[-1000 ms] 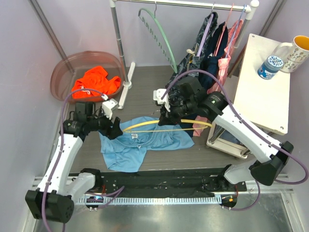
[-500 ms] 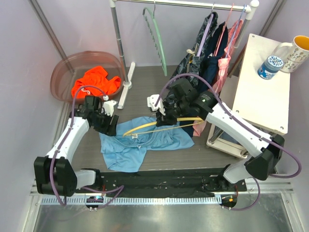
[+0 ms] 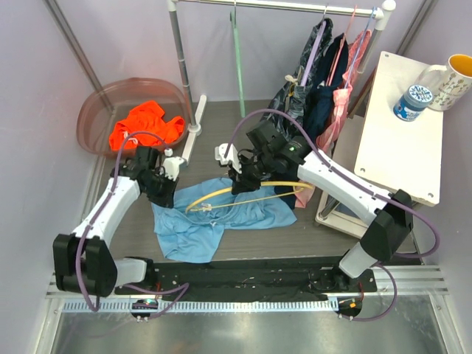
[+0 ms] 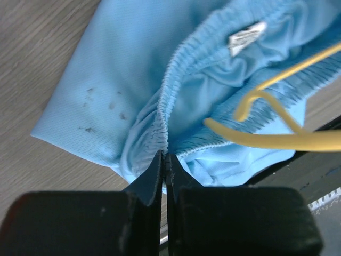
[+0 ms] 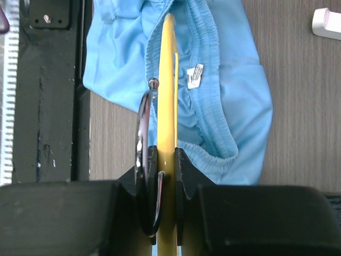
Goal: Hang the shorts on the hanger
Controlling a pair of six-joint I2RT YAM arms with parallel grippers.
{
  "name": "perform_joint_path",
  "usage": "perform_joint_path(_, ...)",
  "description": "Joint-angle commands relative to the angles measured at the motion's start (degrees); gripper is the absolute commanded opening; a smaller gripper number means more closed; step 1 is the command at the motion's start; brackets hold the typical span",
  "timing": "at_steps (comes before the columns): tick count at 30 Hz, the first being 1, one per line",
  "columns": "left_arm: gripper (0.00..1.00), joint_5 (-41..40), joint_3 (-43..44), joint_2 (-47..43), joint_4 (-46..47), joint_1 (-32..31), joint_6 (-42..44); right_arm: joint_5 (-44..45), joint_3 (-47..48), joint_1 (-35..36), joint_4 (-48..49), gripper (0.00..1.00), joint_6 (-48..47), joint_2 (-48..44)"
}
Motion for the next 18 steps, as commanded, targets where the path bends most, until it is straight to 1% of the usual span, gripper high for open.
perform_joint_path(1, 0.0, 4.36, 2.85, -7.01, -1.76, -2.68, 1.85, -3.64, 5.68, -0.55, 4.05, 0.01, 6.2, 1.19)
perform_joint_path(5, 0.0, 5.16, 3.02, -9.65, -2.9, -4.62, 2.82, -4.18, 6.31, -0.55, 4.67, 0.01, 6.82, 2.42)
perform_joint_path(9, 0.0, 7.61, 4.16, -11.59, -3.86, -4.71, 2.65, -6.1, 6.13, -0.55, 5.19, 0.01, 6.82, 3.04)
perform_joint_path(15, 0.0, 7.79, 7.06, -12.56, -3.78, -5.85, 0.27, -8.04, 6.05, 0.77, 9.94, 0.01, 9.19, 3.92)
perform_joint_path(18, 0.0, 9.11, 8.21, -12.47, -3.86, -6.29, -1.04, -6.11, 5.0, 2.18, 13.01, 0.01, 9.98, 4.0)
